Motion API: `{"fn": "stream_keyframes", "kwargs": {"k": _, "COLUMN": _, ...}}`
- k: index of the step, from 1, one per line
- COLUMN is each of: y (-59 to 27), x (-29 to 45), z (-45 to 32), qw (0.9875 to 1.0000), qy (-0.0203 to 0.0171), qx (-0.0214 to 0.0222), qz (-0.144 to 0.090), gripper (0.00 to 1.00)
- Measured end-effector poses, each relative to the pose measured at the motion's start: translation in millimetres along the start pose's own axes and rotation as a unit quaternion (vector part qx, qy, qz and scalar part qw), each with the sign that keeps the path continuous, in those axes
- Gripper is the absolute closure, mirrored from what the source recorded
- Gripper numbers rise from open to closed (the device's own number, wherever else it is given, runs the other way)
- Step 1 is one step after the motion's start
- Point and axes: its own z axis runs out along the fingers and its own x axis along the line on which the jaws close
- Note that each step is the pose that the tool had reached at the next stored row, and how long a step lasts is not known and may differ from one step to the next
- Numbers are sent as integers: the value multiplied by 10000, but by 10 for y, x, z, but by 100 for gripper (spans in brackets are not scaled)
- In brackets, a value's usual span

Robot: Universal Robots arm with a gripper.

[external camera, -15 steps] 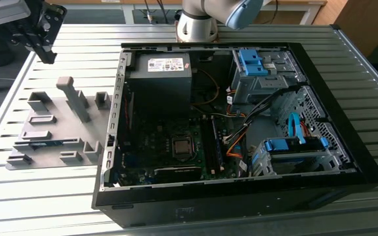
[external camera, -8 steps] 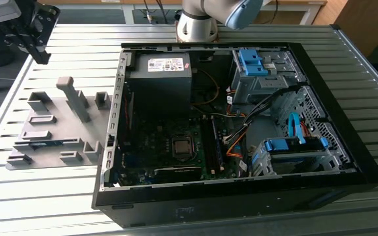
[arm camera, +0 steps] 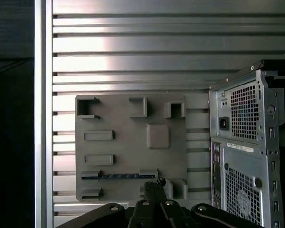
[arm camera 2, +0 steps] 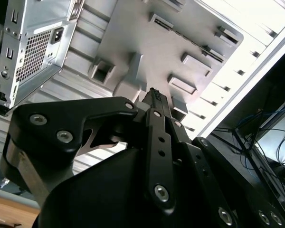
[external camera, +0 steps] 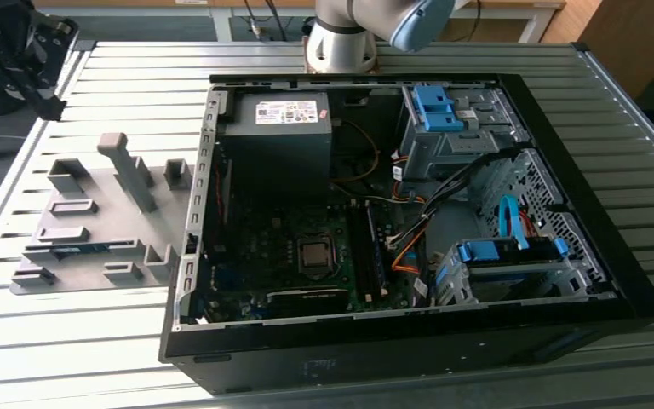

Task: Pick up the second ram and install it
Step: 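Reach for the second ram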

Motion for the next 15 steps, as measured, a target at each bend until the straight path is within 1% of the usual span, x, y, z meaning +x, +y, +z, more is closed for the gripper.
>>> {"fn": "stream_keyframes", "kwargs": {"k": 3, "y": -48, "x": 45, "z": -1, "qw": 10000, "qy": 1, "qx": 1, "qz": -2, "gripper": 89}}
{"fn": "stream_keyframes", "kwargs": {"k": 9, "y": -60, "x": 100, "z": -1, "qw": 10000, "qy": 0, "qx": 0, "qz": -2, "gripper": 89}}
{"fn": "stream_keyframes", "kwargs": {"k": 15, "y": -100, "x": 209, "z": -5, "qw": 10000, "qy": 1, "qx": 1, "qz": -2, "gripper": 89}}
